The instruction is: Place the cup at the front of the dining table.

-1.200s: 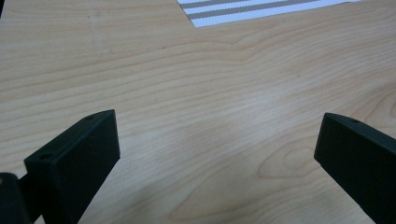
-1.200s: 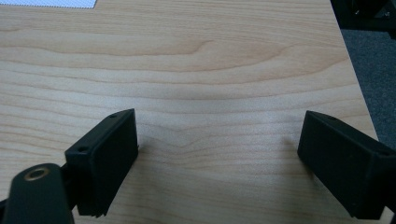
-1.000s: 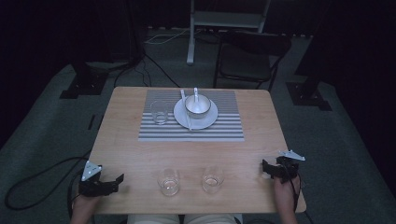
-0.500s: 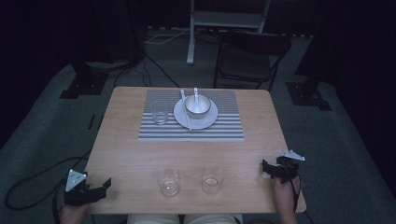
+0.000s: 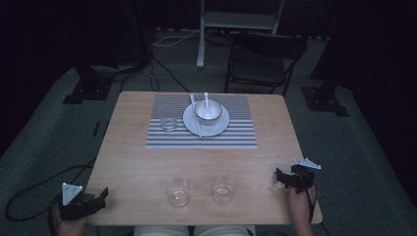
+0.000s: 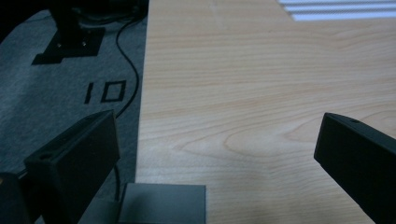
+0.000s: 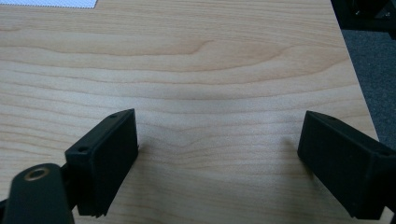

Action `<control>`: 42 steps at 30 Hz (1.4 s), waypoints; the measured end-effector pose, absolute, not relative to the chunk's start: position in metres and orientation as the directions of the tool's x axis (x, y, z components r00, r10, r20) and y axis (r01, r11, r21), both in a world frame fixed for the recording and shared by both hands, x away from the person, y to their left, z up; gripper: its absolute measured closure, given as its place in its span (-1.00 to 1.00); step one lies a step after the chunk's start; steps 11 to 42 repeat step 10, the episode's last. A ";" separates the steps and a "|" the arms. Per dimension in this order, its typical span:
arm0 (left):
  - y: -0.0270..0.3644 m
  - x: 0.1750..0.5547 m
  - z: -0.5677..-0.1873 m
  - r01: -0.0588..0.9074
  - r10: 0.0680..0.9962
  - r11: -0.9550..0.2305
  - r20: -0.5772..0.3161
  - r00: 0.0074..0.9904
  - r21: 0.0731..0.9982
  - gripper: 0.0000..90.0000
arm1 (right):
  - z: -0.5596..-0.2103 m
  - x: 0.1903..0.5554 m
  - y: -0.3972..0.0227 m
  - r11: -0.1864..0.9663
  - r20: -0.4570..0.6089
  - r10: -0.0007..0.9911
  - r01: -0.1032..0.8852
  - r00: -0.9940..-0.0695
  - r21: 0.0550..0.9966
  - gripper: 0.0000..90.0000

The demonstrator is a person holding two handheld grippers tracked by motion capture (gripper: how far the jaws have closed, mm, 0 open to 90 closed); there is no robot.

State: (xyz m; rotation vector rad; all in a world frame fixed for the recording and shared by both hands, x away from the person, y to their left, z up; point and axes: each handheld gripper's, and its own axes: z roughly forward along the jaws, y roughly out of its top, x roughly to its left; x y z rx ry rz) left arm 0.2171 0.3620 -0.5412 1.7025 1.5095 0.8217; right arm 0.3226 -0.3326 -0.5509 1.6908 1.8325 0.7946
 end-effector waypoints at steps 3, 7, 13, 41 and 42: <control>0.361 0.218 -0.542 0.545 0.993 -0.083 0.025 0.113 0.835 -0.98 | -0.551 0.323 -0.333 0.049 0.015 0.996 0.692 -0.087 0.720 -0.74; 0.360 0.220 -0.543 0.552 0.993 -0.089 0.031 0.113 0.829 -0.98 | -0.551 0.323 -0.333 0.049 0.015 0.996 0.692 -0.086 0.720 -0.74; 0.358 0.220 -0.542 0.552 0.994 -0.090 0.039 0.102 0.829 -0.98 | -0.551 0.323 -0.333 0.048 0.015 0.996 0.692 -0.085 0.720 -0.74; 0.358 0.220 -0.542 0.552 0.994 -0.090 0.039 0.102 0.829 -0.98 | -0.551 0.323 -0.333 0.048 0.015 0.996 0.692 -0.085 0.720 -0.74; 0.358 0.220 -0.542 0.552 0.994 -0.090 0.039 0.102 0.829 -0.98 | -0.551 0.323 -0.333 0.048 0.015 0.996 0.692 -0.085 0.720 -0.74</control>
